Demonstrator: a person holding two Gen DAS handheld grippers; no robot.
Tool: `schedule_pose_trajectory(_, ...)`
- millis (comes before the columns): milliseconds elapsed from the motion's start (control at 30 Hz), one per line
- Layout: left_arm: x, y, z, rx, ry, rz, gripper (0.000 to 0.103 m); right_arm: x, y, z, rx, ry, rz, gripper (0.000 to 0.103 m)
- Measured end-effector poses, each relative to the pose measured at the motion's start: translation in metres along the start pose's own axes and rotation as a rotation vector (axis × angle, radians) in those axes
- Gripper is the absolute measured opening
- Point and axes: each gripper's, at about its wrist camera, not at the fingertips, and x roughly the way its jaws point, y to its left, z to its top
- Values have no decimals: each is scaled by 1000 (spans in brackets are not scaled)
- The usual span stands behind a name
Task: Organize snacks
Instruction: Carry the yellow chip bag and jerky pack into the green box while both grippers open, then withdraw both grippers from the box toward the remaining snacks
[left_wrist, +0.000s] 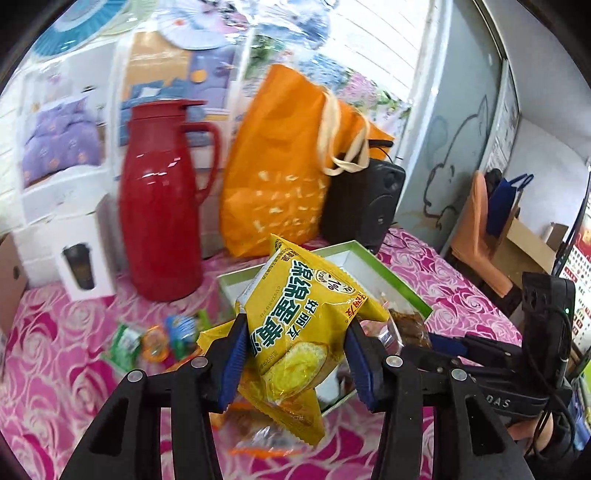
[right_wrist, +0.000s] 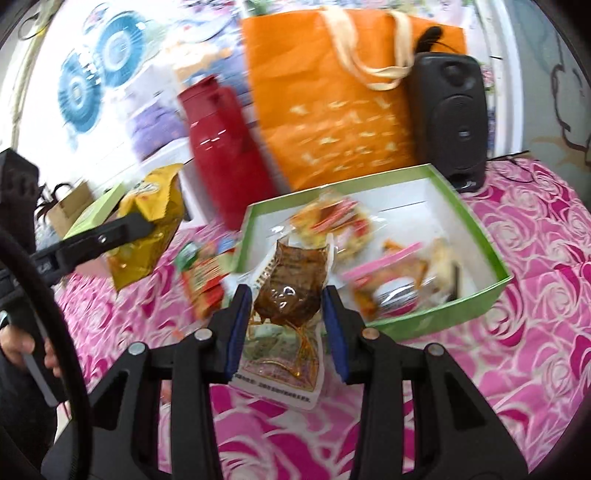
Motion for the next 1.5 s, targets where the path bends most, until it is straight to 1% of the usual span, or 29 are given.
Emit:
schedule_pose_trajectory(133,37,-22,15,31,33,-30,50,8,-30,14,19,-14,-58,42)
schedule_pose_trajectory(233,57,-29,21,34,48,-34,51,16,-45,25,15,-21,-76,42)
schedule_pose_trajectory(367,78,-32,23,39,63,-25,51,34,-56,33,14,-13,-86,42)
schedule_pose_trajectory(433,85,-33,21,50,59,-11,52,44,-60,33,4,0,-100,44)
schedule_pose_trajectory(467,87,-34,19,50,45,0,56,48,-61,33,-5,8,-117,45)
schedule_pose_trajectory(500,89,-33,18,47,34,17,71,52,-62,32,-17,14,-132,48)
schedule_pose_trajectory(533,90,-31,18,38,26,33,81,56,-62,30,-34,25,-141,59)
schedule_pose_trajectory(567,90,-29,18,25,17,43,93,59,-63,29,-40,35,-140,69)
schedule_pose_trajectory(600,89,-27,18,14,4,48,95,59,-64,28,-44,33,-133,89)
schedule_pose_trajectory(633,88,-26,17,10,-6,51,95,58,-65,26,-47,21,-125,97)
schedule_pose_trajectory(700,88,-25,18,22,-8,70,96,52,-64,23,-58,-14,-122,98)
schedule_pose_trajectory(800,87,-24,16,46,6,110,96,49,-61,21,-65,-13,-130,102)
schedule_pose_trajectory(867,84,-20,15,44,15,133,96,46,-59,21,-65,-10,-133,102)
schedule_pose_trajectory(967,72,-13,14,17,8,140,96,36,-53,22,-64,-20,-131,102)
schedule_pose_trajectory(1133,43,-2,17,-25,-11,140,96,13,-31,24,-95,-53,-103,102)
schedule_pose_trajectory(1367,-14,7,24,-58,-72,193,96,-27,10,23,-167,-107,-55,102)
schedule_pose_trajectory(1433,-31,11,19,-73,-82,208,96,-35,21,17,-181,-106,-35,102)
schedule_pose_trajectory(1500,-43,16,6,-91,-76,213,96,-40,28,9,-187,-94,-12,102)
